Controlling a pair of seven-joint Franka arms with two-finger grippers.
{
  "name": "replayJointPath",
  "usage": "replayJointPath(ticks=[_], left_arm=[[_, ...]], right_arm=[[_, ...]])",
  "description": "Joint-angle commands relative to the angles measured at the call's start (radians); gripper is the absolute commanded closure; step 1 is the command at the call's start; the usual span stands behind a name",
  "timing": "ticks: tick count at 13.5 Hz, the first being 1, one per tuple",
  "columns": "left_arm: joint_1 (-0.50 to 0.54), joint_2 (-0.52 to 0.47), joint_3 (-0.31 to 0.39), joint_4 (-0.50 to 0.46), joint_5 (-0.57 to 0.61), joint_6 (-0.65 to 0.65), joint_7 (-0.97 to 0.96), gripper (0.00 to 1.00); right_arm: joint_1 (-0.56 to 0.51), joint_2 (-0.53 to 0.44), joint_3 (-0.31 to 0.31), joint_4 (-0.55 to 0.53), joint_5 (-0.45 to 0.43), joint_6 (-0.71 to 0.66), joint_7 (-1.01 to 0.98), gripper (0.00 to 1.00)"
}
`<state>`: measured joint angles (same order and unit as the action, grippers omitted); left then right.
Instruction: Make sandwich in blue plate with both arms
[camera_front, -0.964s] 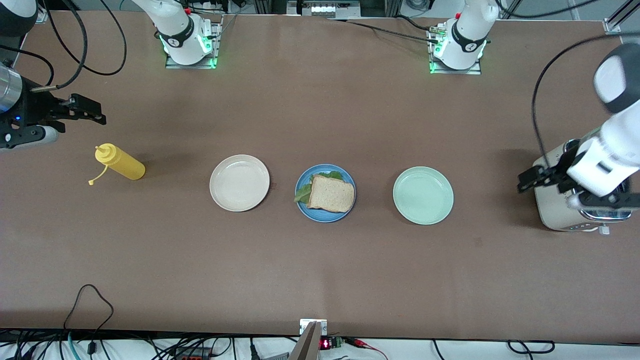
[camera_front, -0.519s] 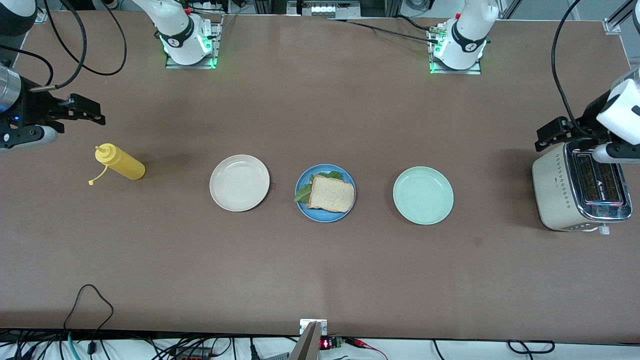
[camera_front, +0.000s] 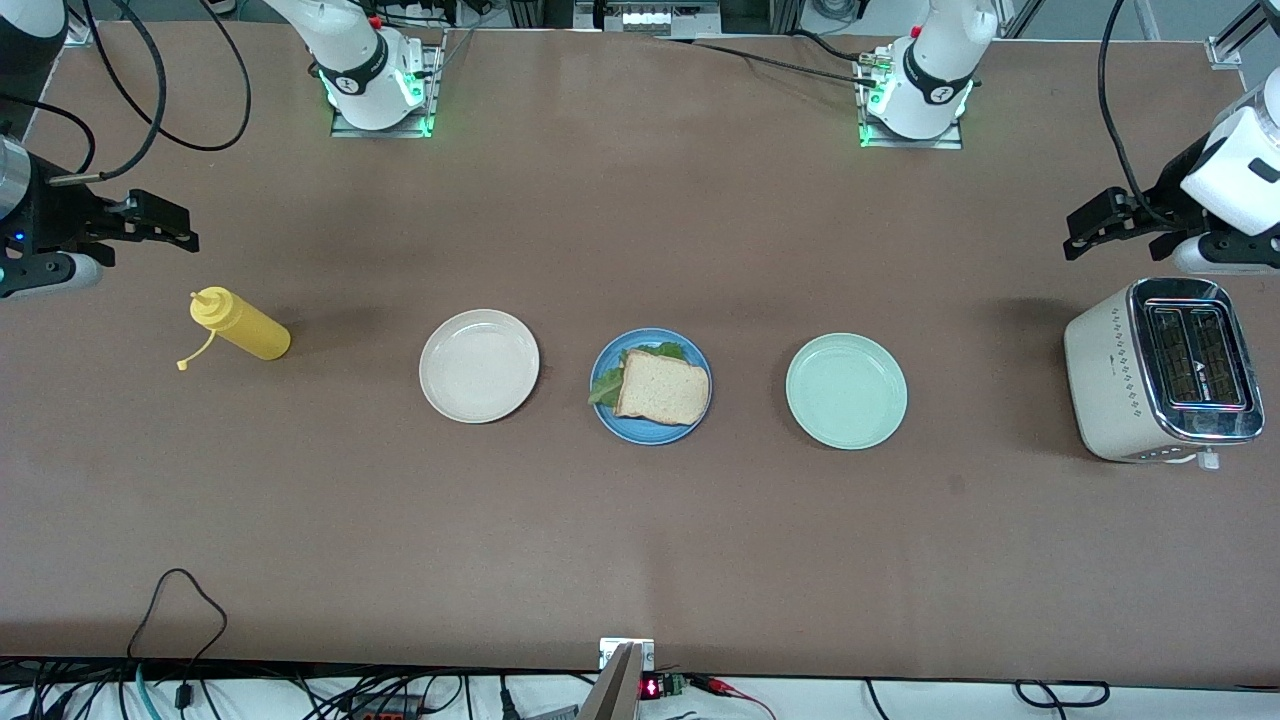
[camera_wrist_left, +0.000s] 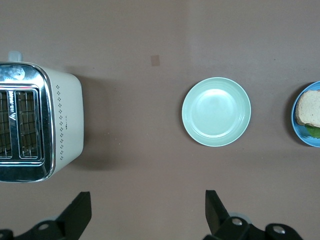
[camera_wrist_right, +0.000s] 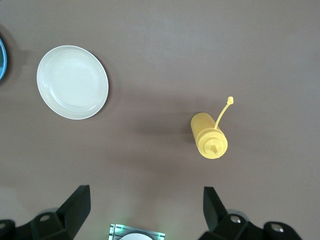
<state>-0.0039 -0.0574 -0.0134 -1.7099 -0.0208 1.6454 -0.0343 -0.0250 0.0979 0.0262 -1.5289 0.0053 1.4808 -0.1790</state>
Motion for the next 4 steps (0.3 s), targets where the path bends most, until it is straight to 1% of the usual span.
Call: replayJointPath(ticks=[1, 4], left_arm=[[-0.013, -0.024, 0.01, -0.025, 0.019, -0.006, -0.007, 0.0], [-0.011, -0.024, 0.012, -0.023, 0.021, -0.009, -0.007, 0.0]], right_arm=[[-0.007, 0.008, 0.006, 0.019, -0.018, -0.005, -0.007, 0.0], [-0.007, 0.008, 0.006, 0.019, -0.019, -0.004, -0.007, 0.0]])
